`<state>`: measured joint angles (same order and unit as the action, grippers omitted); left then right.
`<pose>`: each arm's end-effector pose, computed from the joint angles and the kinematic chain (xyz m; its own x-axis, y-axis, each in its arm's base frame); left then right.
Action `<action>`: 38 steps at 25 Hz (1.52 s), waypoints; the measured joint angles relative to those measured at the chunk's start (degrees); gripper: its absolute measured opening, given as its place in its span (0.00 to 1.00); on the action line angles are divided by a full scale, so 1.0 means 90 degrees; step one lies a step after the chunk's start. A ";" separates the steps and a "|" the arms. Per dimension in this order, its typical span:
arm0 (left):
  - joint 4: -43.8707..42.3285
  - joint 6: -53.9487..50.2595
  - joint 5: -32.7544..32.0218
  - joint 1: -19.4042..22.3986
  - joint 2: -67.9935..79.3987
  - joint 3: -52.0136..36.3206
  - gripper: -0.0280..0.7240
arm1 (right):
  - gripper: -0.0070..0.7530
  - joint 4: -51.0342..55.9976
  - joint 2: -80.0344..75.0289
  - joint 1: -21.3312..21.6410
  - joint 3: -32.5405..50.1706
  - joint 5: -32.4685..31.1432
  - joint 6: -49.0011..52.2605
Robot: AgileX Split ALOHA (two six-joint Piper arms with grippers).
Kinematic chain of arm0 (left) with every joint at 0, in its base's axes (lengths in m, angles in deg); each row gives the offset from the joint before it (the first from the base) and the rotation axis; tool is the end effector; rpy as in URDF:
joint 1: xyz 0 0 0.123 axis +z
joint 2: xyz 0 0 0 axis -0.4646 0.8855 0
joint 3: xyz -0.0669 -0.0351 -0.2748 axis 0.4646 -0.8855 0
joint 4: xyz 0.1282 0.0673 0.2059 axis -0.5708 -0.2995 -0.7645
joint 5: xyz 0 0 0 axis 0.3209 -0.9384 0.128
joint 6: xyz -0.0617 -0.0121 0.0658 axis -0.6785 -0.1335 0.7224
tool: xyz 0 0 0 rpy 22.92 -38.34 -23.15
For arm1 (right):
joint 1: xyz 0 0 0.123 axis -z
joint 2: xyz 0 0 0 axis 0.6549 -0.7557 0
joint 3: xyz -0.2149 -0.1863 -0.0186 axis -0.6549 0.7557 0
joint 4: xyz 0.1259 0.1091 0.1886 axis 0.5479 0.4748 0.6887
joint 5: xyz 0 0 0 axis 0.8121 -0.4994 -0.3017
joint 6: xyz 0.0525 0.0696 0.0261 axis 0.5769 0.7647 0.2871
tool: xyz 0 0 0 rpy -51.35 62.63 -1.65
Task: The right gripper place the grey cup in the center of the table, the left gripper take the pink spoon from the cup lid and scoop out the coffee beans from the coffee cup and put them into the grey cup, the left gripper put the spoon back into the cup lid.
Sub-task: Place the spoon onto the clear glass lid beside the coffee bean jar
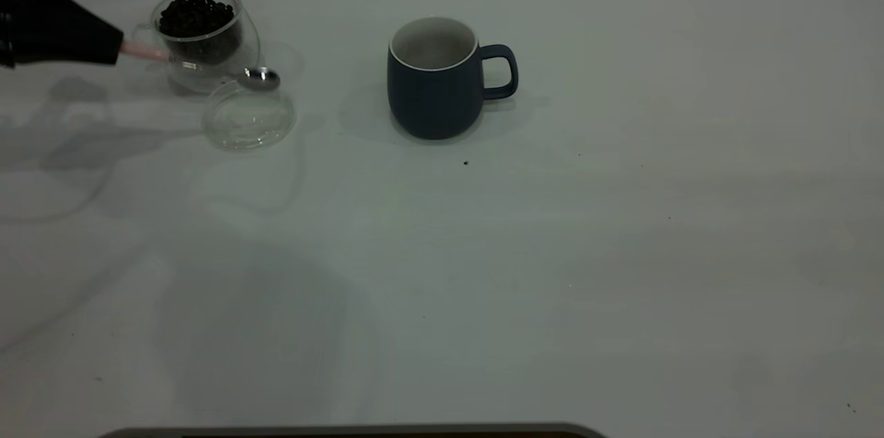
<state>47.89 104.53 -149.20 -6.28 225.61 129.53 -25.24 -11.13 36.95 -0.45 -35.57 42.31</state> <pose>0.4294 0.0913 0.0397 -0.9357 -0.0011 -0.3527 0.2659 0.6549 -0.7074 -0.0063 -0.0014 0.2666 -0.5220 -0.0072 -0.8529 -0.0454 0.9988 0.0193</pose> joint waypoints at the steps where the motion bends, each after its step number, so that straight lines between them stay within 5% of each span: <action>1: -0.0014 -0.0020 0.0000 0.0000 0.0047 0.0000 0.22 | 0.71 0.0000 0.0000 0.0000 0.0000 0.0000 0.0000; 14: 0.0008 -0.0388 0.0020 0.0341 0.0160 0.0000 0.22 | 0.71 0.0000 0.0000 0.0000 0.0000 0.0000 0.0000; 38: 0.0756 -0.0975 0.0549 0.0227 0.0623 0.0000 0.22 | 0.71 0.0000 0.0000 0.0000 0.0000 0.0000 0.0000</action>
<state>54.69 95.76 -144.27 -4.24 231.21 129.53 -25.24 -11.13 36.95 -0.45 -35.57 42.31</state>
